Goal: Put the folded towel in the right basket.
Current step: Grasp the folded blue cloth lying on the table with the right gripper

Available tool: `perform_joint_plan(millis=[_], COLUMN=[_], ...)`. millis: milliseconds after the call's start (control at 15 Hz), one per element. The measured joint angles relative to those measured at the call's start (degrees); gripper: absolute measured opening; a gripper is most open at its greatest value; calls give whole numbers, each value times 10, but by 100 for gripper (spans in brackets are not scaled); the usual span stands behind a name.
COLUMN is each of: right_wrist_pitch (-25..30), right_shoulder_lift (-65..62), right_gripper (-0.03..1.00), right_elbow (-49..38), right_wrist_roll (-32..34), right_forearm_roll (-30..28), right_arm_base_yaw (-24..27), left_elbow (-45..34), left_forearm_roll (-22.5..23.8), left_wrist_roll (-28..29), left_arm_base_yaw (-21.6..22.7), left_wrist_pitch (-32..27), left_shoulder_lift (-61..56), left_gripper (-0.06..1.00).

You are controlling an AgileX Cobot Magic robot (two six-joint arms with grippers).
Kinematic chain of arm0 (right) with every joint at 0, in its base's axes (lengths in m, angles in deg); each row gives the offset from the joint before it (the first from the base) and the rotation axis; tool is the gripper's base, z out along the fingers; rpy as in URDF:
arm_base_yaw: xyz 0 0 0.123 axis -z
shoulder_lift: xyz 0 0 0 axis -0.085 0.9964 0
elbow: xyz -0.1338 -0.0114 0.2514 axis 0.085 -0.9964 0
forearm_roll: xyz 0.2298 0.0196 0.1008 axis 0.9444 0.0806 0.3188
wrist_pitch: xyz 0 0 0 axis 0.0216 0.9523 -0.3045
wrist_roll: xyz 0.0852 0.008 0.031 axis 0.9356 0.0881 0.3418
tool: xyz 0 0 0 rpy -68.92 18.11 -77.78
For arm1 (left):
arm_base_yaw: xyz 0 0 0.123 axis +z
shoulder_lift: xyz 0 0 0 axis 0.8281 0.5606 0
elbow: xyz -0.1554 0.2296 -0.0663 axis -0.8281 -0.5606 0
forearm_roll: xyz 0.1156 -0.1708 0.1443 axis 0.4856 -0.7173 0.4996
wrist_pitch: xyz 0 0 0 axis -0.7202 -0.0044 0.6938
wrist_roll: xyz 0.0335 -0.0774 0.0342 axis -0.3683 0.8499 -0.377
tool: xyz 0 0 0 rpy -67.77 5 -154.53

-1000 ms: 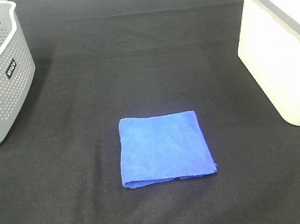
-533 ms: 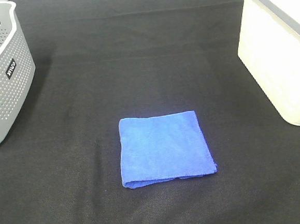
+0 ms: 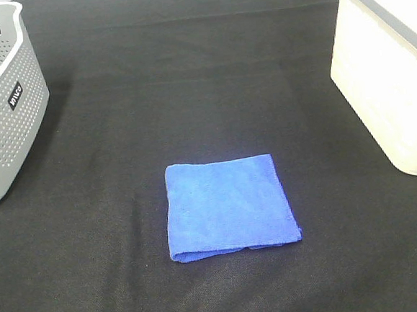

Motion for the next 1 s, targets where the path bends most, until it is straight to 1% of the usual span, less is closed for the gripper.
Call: perform_joint_plan(millis=[1000], right_wrist_pitch=[0], right_shoulder_lift=[0], right_gripper=[95], right_elbow=[-1], right_wrist_roll=[0], right_forearm_roll=[0], right_arm_base_yaw=[0], left_elbow=[0], left_forearm_roll=[0], left_wrist_roll=[0], left_arm_base_yaw=[0], left_wrist_pitch=[0], left_shoulder_lift=[0], left_gripper=[98])
